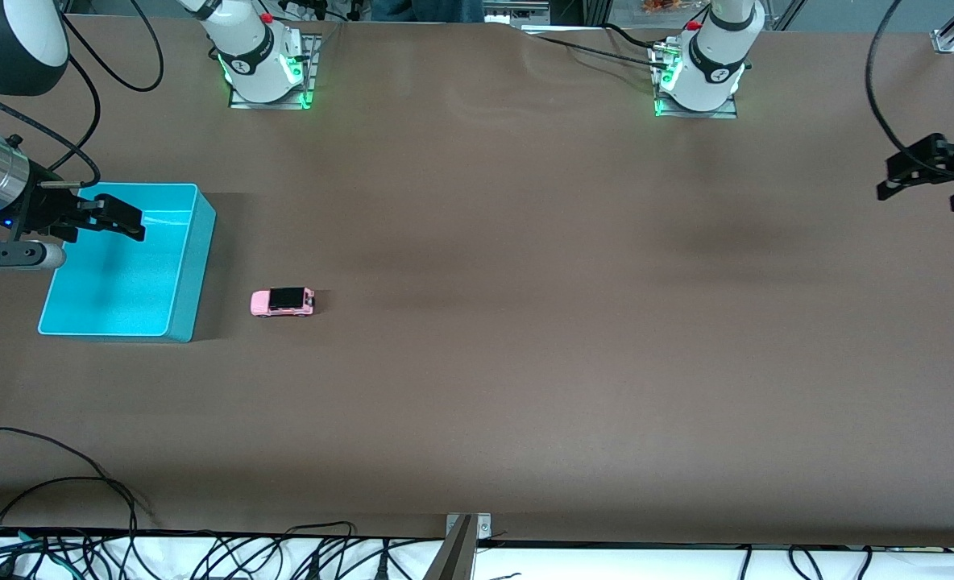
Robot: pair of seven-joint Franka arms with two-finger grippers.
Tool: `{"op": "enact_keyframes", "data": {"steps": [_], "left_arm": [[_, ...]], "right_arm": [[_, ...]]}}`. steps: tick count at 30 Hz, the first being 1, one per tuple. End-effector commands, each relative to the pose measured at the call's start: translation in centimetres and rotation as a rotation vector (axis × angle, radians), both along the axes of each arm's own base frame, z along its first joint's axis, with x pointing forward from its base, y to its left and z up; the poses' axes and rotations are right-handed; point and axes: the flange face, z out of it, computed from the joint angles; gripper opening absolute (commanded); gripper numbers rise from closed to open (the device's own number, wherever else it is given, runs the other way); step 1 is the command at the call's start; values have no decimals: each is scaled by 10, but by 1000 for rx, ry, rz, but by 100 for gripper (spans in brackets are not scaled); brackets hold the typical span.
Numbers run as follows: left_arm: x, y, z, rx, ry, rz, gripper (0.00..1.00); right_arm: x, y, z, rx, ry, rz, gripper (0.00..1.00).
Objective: Wind and store pink jeep toy
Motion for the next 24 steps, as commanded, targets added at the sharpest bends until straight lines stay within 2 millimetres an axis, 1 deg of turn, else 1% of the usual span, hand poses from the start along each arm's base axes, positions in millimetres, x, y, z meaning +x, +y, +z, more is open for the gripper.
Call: {"op": "enact_keyframes", "data": {"steps": [1,2,5,8,15,16,17,18,20,22,24], "left_arm": [[-3,-17,8,27,7,17,100],[-3,-21,7,28,8,9,100],[-3,-23,7,27,9,6,100],[-3,-23,7,25,8,6,100],[-4,-29,8,23,11,-5,100],[-7,-30,11,25,5,-6,100],[-11,-28,19,26,-7,-2,100],[-15,-35,23,33,-12,-12,100],[-20,-57,24,45,-13,-55,100],[-21,-59,25,61,-17,-59,100],[-23,-67,26,73,-18,-71,100]], "right_arm": [[1,1,1,14,-5,-2,100],[2,2,0,14,-6,1,100],[4,5,1,15,-25,13,100],[5,8,-1,16,-22,67,100],[12,8,-14,18,-10,341,100],[13,9,-15,17,-13,386,100],[14,11,-16,16,-10,431,100],[15,14,-23,14,2,492,100],[18,20,-30,14,14,622,100],[21,25,-37,18,17,752,100],[26,31,-47,28,17,863,100]]}}
